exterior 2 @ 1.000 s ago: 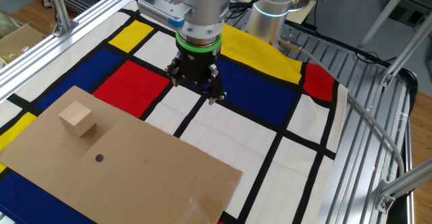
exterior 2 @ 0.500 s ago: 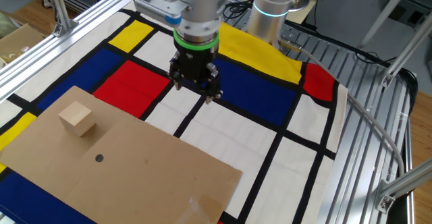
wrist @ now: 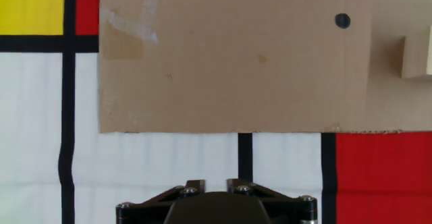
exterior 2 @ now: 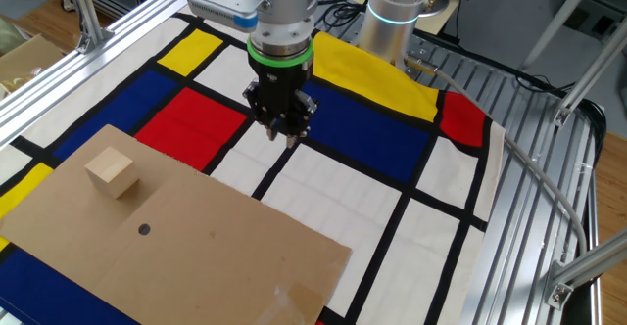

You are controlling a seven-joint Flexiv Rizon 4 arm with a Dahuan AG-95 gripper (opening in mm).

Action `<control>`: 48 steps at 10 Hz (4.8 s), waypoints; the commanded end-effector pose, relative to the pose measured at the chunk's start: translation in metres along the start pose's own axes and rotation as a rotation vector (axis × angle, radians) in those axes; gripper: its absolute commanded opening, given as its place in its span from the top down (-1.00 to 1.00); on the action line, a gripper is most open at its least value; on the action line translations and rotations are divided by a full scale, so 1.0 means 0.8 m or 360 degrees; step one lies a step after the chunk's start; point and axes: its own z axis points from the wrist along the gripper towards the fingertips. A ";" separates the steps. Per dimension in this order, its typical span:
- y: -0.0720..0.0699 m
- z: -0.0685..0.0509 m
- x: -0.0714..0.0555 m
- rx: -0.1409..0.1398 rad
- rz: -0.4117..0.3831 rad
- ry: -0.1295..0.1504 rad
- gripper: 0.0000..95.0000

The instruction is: Hold a small block with the gripper and sweep it from left to right on the table

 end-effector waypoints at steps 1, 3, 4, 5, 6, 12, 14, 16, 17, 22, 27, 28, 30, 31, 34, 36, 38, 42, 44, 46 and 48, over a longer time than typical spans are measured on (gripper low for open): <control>0.000 0.000 0.001 0.0025 -0.0005 -0.0001 1.00; -0.001 0.000 0.001 0.0055 -0.0012 -0.0005 1.00; -0.001 0.000 0.001 0.0064 -0.0012 -0.0005 1.00; -0.001 0.000 0.000 0.0061 -0.0010 -0.0004 1.00; -0.001 0.000 0.000 0.0058 -0.0009 -0.0004 1.00; -0.003 0.001 -0.003 0.0054 0.0003 -0.0004 1.00; -0.009 0.004 -0.013 0.0058 0.0003 -0.0006 1.00; -0.017 0.007 -0.030 0.0056 0.0007 -0.0004 1.00; -0.023 0.009 -0.041 0.0058 0.0007 -0.0001 1.00; -0.078 0.023 -0.123 0.0088 -0.0027 0.0022 1.00; -0.134 0.033 -0.179 0.0134 -0.0057 0.0038 1.00; -0.151 0.032 -0.192 0.0137 -0.0070 0.0053 1.00; -0.180 0.029 -0.211 0.0137 -0.0088 0.0057 1.00; -0.189 0.028 -0.217 0.0138 -0.0093 0.0059 1.00; -0.222 0.024 -0.235 0.0140 -0.0121 0.0055 1.00; -0.243 0.020 -0.244 0.0140 -0.0135 0.0055 1.00; -0.266 0.018 -0.253 0.0143 -0.0149 0.0053 1.00; -0.321 0.024 -0.273 0.0145 -0.0166 0.0058 1.00; -0.343 0.032 -0.281 0.0143 -0.0166 0.0056 1.00; -0.354 0.035 -0.283 0.0161 -0.0157 0.0056 1.00; -0.357 0.033 -0.284 0.0160 -0.0153 0.0057 1.00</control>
